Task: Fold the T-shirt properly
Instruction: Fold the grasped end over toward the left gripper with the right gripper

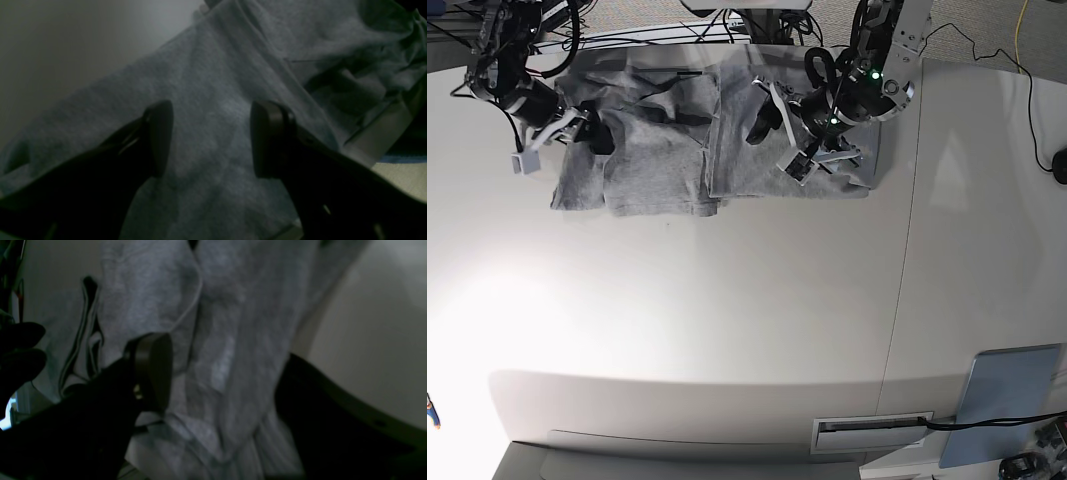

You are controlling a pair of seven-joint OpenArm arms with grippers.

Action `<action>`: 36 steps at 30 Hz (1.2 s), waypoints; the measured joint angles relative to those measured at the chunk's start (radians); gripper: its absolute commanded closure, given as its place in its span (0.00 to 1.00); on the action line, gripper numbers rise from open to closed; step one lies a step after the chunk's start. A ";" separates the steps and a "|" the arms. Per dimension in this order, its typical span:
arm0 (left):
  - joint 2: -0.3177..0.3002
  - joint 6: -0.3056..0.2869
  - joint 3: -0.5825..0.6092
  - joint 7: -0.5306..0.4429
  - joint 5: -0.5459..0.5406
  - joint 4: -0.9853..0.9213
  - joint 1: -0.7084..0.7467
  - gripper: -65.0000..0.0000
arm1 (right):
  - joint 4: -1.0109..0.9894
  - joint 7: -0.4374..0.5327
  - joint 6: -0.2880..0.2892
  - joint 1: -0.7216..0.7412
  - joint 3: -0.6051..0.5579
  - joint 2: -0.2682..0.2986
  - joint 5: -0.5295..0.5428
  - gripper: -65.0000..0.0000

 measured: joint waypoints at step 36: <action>0.011 -0.003 0.000 -0.134 -0.008 -0.188 -0.002 0.43 | 0.467 -0.196 0.042 0.029 0.263 0.029 -0.160 1.00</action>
